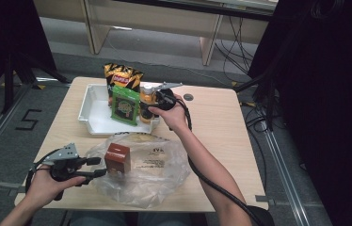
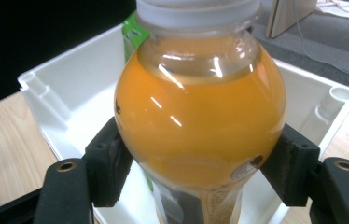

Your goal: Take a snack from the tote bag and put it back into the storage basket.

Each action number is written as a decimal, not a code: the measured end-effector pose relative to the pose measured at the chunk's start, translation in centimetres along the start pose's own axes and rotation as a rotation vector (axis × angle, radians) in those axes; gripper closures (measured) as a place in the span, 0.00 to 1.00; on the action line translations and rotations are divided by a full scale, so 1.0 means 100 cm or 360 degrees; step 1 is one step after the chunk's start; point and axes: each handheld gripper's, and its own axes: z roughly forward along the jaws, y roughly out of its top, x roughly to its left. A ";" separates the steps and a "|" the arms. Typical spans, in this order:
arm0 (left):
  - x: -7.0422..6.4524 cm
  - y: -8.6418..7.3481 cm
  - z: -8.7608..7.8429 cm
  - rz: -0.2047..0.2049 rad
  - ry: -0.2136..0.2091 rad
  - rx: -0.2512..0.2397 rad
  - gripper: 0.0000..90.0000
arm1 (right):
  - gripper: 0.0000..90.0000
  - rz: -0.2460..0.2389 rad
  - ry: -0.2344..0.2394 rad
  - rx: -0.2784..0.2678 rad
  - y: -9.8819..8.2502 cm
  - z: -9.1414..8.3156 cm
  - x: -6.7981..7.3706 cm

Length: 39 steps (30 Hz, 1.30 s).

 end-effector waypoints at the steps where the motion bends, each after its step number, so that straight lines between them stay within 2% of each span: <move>1: 0.000 0.000 0.000 -0.0001 -0.0004 0.0001 0.48 | 0.38 0.0004 0.0009 0.0022 -0.001 0.000 0.000; 7: 0.000 0.000 0.000 0.0001 -0.0005 0.0001 0.48 | 0.37 -0.0058 -0.0052 0.0064 -0.008 0.009 0.000; 8: 0.000 0.000 0.000 0.0002 -0.0005 0.0001 0.48 | 0.37 -0.0058 -0.0055 0.0101 -0.009 0.008 0.000; 9: 0.000 0.000 0.000 0.0002 -0.0004 0.0002 0.48 | 0.37 -0.0065 -0.0069 0.0075 -0.010 0.010 -0.001; 10: 0.000 0.000 0.000 0.0004 -0.0002 0.0004 0.48 | 0.37 -0.0072 -0.0075 0.0118 -0.010 0.009 -0.001; 14: 0.000 0.000 0.000 0.0006 0.0003 0.0010 0.48 | 0.36 -0.0114 -0.0114 0.0170 -0.014 0.011 0.000; 15: 0.000 0.000 0.000 0.0006 0.0002 0.0009 0.48 | 0.36 -0.0126 -0.0134 0.0140 -0.017 0.013 0.000; 17: 0.000 0.000 0.000 0.0006 0.0003 0.0009 0.48 | 0.36 -0.0139 -0.0122 0.0193 -0.016 0.010 0.001; 18: -0.001 0.000 0.000 -0.0022 0.0013 0.0009 0.48 | 0.36 -0.0137 -0.0125 0.0193 -0.016 0.010 0.002; 19: -0.001 0.000 0.000 -0.0002 0.0000 0.0006 0.48 | 0.36 -0.0154 -0.0140 0.0144 -0.017 0.012 0.003; 20: -0.001 0.000 0.000 0.0011 0.0007 0.0006 0.48 | 0.35 -0.0177 -0.0144 0.0155 -0.017 0.010 0.003; 21: -0.002 0.000 -0.001 -0.0017 0.0021 0.0010 0.48 | 0.35 -0.0152 -0.0126 0.0192 -0.016 0.008 0.005; 23: -0.001 0.001 -0.001 0.0012 0.0009 -0.0002 0.47 | 0.34 -0.0185 -0.0136 0.0140 -0.015 0.005 0.004; 27: -0.002 0.001 -0.004 -0.0009 0.0015 -0.0028 0.45 | 0.32 -0.0217 -0.0145 0.0123 -0.012 -0.007 0.007; 28: 0.000 0.002 -0.005 0.0034 -0.0003 -0.0040 0.44 | 0.32 -0.0182 -0.0136 0.0116 -0.011 -0.013 0.009; 29: -0.001 0.002 -0.007 0.0032 0.0004 -0.0027 0.43 | 0.32 -0.0209 -0.0132 0.0076 -0.009 -0.017 0.008; 31: -0.002 0.003 -0.008 0.0043 -0.0006 -0.0039 0.40 | 0.32 -0.0199 -0.0126 0.0049 -0.007 -0.027 0.012; 32: -0.003 0.003 -0.008 0.0035 -0.0013 -0.0041 0.39 | 0.32 -0.0223 -0.0112 0.0051 -0.006 -0.032 0.012; 35: -0.007 0.006 -0.012 0.0042 -0.0006 -0.0070 0.36 | 0.32 -0.0235 -0.0110 0.0007 -0.003 -0.054 0.018; 36: -0.006 0.008 -0.013 0.0083 -0.0011 -0.0069 0.36 | 0.34 -0.0230 -0.0108 -0.0021 -0.003 -0.061 0.021; 37: -0.008 0.010 -0.015 0.0089 -0.0012 -0.0079 0.35 | 0.35 -0.0229 -0.0089 -0.0016 -0.002 -0.067 0.023; 39: -0.012 0.013 -0.017 0.0083 -0.0013 -0.0102 0.33 | 0.41 -0.0237 -0.0058 -0.0058 -0.003 -0.087 0.032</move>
